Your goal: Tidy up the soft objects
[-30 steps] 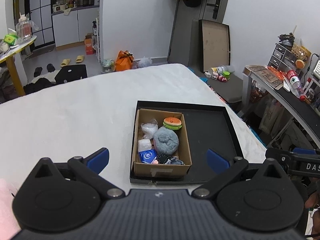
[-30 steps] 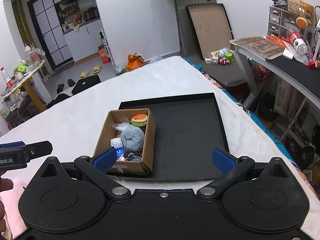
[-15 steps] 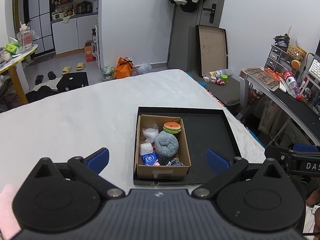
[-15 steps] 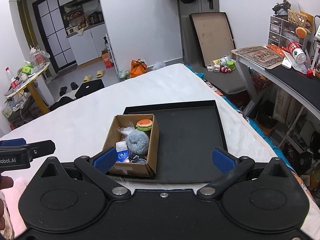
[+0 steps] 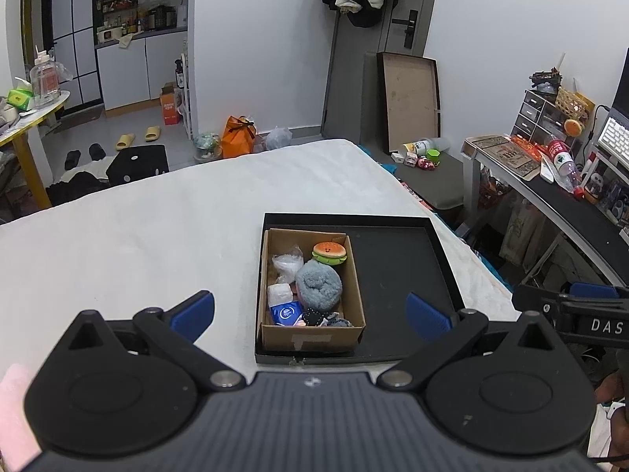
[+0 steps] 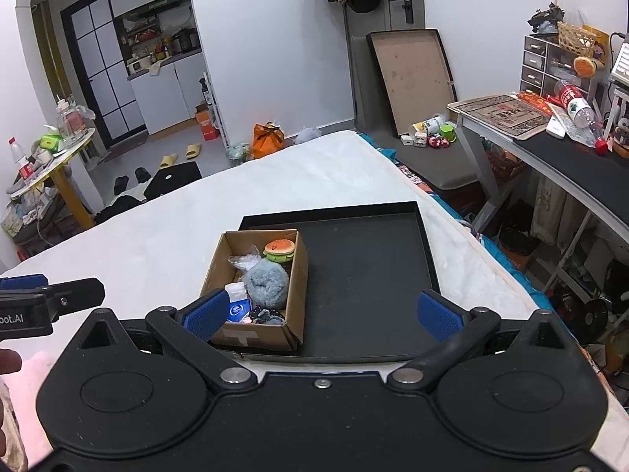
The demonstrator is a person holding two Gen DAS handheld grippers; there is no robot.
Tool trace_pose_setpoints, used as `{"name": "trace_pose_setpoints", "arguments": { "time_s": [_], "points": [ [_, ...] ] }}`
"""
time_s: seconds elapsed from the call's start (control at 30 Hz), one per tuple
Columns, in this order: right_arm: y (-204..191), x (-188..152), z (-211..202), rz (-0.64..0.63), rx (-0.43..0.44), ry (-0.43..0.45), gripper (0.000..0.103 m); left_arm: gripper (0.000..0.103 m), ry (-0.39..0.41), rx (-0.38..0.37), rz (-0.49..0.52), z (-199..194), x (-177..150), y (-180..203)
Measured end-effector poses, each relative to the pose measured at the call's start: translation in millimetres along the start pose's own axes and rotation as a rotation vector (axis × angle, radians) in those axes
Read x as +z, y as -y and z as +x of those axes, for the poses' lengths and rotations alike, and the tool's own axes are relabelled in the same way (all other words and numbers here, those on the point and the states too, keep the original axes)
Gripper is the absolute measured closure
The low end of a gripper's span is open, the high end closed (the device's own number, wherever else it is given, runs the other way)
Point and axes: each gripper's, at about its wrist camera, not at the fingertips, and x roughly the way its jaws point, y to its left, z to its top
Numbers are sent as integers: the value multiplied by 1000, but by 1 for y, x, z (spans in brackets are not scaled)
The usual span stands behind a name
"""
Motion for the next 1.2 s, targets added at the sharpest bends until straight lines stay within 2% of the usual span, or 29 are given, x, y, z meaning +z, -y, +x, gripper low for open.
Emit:
{"name": "trace_pose_setpoints", "arguments": {
  "time_s": [1.2],
  "points": [
    [-4, -1, 1, -16, -5, -8, 0, 0, -3, 7, -17, -2, 0, -4]
  ]
}}
